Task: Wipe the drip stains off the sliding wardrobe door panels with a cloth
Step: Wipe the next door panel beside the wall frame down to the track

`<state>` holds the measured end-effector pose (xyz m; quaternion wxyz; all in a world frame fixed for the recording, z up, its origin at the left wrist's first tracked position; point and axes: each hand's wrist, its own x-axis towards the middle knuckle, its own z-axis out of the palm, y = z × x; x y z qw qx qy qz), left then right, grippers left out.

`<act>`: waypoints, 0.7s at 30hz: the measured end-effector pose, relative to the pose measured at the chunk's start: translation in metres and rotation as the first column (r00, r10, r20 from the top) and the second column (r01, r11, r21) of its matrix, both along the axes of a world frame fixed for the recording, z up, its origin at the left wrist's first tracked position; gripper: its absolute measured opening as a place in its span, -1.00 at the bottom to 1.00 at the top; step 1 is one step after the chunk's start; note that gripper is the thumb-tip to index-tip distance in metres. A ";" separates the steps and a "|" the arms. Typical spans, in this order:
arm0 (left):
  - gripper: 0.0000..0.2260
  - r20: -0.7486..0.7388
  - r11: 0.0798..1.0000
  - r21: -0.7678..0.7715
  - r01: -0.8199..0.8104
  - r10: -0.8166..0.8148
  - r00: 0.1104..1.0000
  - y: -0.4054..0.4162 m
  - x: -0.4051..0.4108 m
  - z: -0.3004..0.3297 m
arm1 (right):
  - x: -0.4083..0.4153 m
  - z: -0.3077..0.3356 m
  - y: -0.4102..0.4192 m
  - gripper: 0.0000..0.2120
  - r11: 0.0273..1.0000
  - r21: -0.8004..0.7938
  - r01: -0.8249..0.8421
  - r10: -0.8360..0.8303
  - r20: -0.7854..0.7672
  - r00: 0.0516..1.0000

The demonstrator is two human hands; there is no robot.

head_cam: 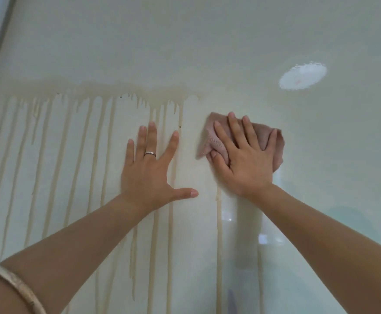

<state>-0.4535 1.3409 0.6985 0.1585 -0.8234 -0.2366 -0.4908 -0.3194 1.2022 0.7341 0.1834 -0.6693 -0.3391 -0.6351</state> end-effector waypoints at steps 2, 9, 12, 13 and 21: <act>0.11 0.042 0.996 -0.088 -0.013 0.017 0.999 0.021 -0.021 0.020 | -0.009 0.019 0.015 -0.29 0.999 0.018 -0.027 0.027 -0.008 1.000; 0.21 0.097 0.984 -0.148 0.101 -0.088 0.991 0.049 -0.027 0.038 | -0.009 0.095 0.081 -0.32 0.996 0.078 0.042 -0.041 -0.008 0.999; 0.22 0.108 0.985 -0.136 0.103 -0.088 0.990 0.048 -0.029 0.038 | -0.022 0.074 0.071 -0.43 0.992 0.124 -0.012 0.010 0.013 1.000; 0.20 0.108 0.985 -0.139 0.101 -0.087 0.990 0.050 -0.031 0.037 | -0.026 0.058 0.070 -0.46 0.997 0.047 -0.057 0.054 0.070 0.996; 0.14 0.068 0.988 -0.131 0.078 -0.070 0.995 0.055 -0.031 0.039 | -0.025 0.075 0.060 -0.27 0.997 -0.056 -0.051 0.055 0.067 0.996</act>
